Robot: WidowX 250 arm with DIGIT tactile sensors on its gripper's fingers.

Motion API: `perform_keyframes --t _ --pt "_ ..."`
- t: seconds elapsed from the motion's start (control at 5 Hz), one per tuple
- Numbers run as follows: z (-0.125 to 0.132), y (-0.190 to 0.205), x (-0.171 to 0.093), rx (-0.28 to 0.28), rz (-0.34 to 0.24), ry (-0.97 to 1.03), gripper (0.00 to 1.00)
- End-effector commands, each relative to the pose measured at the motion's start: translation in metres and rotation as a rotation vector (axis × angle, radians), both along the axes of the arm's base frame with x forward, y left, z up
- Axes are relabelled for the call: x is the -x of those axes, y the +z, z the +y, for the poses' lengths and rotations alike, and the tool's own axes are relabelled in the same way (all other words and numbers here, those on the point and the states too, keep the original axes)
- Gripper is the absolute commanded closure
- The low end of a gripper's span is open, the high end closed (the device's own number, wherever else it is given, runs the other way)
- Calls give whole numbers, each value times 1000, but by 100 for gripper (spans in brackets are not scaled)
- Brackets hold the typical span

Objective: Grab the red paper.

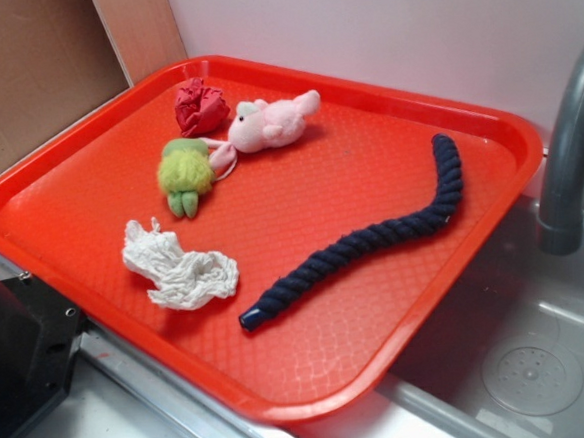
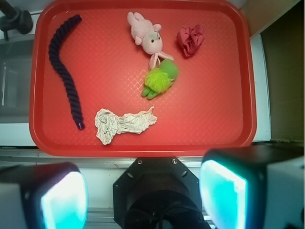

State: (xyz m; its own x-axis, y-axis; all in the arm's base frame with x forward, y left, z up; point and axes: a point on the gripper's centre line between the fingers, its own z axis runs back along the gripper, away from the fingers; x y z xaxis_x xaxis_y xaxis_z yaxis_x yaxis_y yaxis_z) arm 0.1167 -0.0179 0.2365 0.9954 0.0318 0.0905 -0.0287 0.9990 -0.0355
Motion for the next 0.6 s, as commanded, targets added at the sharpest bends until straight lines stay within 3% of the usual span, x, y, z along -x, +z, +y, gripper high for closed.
perform_keyframes --t 0.0,0.2,0.4 --pt "0 0 0 0 0 0 0" --pt "28 -5 -10 33 -24 38 0" --pt "45 -20 -18 28 -87 58 0"
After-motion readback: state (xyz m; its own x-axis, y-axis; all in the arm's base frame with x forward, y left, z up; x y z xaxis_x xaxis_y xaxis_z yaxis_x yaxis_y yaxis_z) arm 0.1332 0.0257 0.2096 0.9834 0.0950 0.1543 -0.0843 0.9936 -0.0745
